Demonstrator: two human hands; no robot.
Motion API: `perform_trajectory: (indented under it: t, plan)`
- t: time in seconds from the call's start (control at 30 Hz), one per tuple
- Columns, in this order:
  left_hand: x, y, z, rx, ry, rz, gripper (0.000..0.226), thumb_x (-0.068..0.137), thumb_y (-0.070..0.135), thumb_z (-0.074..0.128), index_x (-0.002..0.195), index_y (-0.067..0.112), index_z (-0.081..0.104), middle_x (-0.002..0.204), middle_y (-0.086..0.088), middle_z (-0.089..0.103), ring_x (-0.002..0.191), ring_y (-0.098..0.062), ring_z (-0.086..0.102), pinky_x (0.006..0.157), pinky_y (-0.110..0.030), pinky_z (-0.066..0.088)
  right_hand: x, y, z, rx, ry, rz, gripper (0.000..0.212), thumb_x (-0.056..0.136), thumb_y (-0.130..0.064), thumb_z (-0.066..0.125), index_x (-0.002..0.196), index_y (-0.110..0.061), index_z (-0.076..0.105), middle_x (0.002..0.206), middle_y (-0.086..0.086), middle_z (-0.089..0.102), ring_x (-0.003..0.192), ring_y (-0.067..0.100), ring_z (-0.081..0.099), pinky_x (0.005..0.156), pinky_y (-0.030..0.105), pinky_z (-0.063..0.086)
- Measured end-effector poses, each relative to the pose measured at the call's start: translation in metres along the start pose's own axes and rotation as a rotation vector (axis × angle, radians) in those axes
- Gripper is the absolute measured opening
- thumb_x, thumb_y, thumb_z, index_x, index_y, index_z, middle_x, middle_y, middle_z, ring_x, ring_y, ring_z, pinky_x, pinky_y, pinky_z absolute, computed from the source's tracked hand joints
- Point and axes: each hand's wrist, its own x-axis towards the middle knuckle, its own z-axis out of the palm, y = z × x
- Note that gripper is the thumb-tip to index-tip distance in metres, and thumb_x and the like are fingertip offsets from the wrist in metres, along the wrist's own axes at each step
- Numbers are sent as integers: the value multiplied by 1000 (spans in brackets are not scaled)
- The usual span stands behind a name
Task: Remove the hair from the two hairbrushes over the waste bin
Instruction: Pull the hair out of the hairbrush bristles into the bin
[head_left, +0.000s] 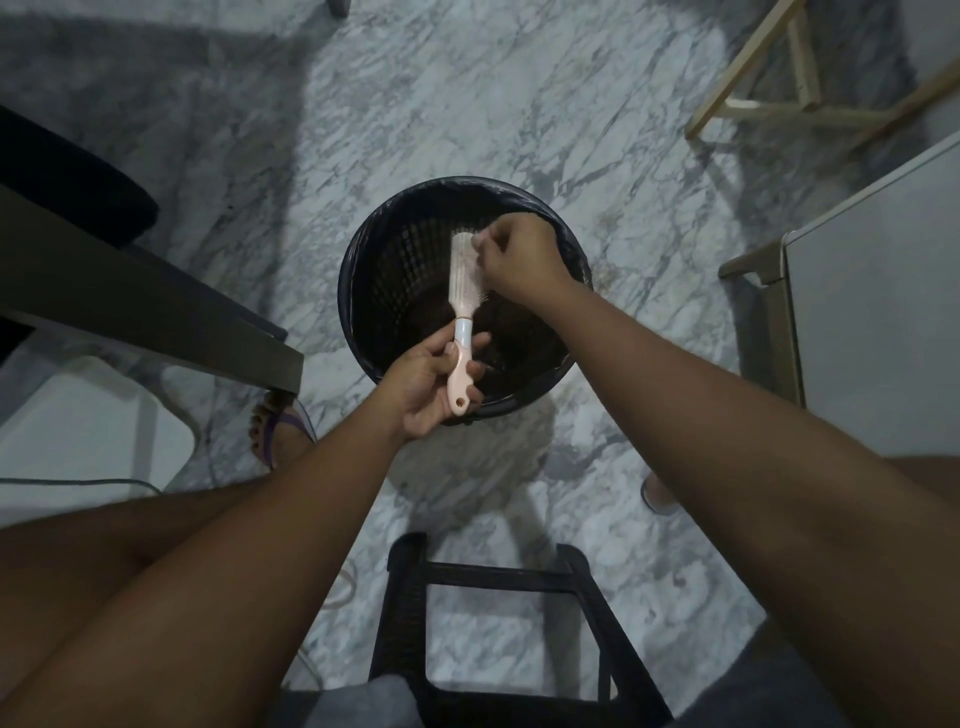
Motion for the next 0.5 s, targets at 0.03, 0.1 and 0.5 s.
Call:
perform_trajectory:
  t: [0.03, 0.1, 0.5]
  plan:
    - [-1, 0, -1, -10, 11, 4, 44, 103, 2, 34, 142, 16, 47, 119, -7, 60, 70, -15, 51, 54, -27, 42, 0, -1, -3, 149, 15, 41, 21, 93, -20, 61, 78, -7, 68, 73, 5, 69, 70, 19, 69, 69, 42, 61]
    - [-1, 2, -2, -14, 18, 11, 44, 103, 3, 34, 143, 16, 47, 121, -6, 61, 70, -15, 51, 54, -27, 42, 0, -4, -8, 456, 35, 137, 16, 97, -15, 56, 84, -9, 64, 75, 7, 67, 68, 19, 69, 57, 40, 62]
    - [-4, 13, 6, -21, -27, 45, 41, 103, 3, 34, 138, 17, 51, 120, -2, 61, 72, -12, 50, 57, -27, 42, -18, 50, -7, -574, -350, 247, 34, 87, -13, 58, 118, -2, 61, 127, 22, 57, 113, 40, 58, 95, 41, 51]
